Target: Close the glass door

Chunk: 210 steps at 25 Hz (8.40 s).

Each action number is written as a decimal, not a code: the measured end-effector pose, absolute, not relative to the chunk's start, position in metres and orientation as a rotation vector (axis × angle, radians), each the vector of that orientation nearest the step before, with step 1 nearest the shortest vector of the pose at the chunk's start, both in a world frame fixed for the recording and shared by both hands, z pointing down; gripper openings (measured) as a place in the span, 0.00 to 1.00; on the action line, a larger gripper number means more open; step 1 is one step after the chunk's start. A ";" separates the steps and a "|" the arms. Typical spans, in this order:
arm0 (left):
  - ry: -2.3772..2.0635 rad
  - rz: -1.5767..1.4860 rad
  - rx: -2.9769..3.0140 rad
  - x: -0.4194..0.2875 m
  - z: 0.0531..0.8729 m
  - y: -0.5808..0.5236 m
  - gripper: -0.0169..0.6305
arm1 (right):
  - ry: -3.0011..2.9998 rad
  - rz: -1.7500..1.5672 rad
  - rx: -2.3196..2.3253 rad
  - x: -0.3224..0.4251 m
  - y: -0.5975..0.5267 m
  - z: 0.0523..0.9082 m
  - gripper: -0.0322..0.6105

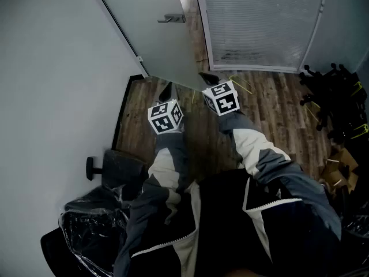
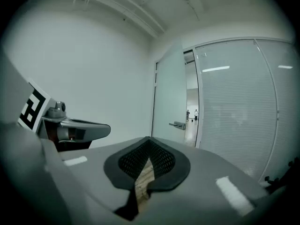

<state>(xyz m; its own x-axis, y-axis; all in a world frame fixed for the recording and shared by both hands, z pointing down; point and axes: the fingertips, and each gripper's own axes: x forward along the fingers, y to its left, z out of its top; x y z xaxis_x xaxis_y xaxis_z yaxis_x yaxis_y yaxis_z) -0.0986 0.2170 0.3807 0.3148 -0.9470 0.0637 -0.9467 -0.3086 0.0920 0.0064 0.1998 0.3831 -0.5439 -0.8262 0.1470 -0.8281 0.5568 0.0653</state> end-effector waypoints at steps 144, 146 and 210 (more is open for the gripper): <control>-1.473 0.119 2.570 -0.199 0.437 -0.455 0.03 | -1.557 -0.964 0.736 -0.141 -0.503 0.494 0.27; -1.470 0.124 2.570 -0.194 0.437 -0.456 0.03 | -1.558 -0.964 0.735 -0.136 -0.508 0.494 0.27; -1.779 0.192 2.350 -0.185 0.441 -0.458 0.03 | -1.607 -0.845 0.892 -0.025 -0.781 0.483 0.43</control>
<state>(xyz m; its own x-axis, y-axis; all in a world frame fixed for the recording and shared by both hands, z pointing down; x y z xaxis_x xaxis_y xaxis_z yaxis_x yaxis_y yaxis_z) -0.1849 -0.4577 0.4412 0.2727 -0.9378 0.2149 -0.9621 -0.2634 0.0711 -0.0252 -0.7812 0.4834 -0.1576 -0.8790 0.4500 -0.1280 0.4701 0.8733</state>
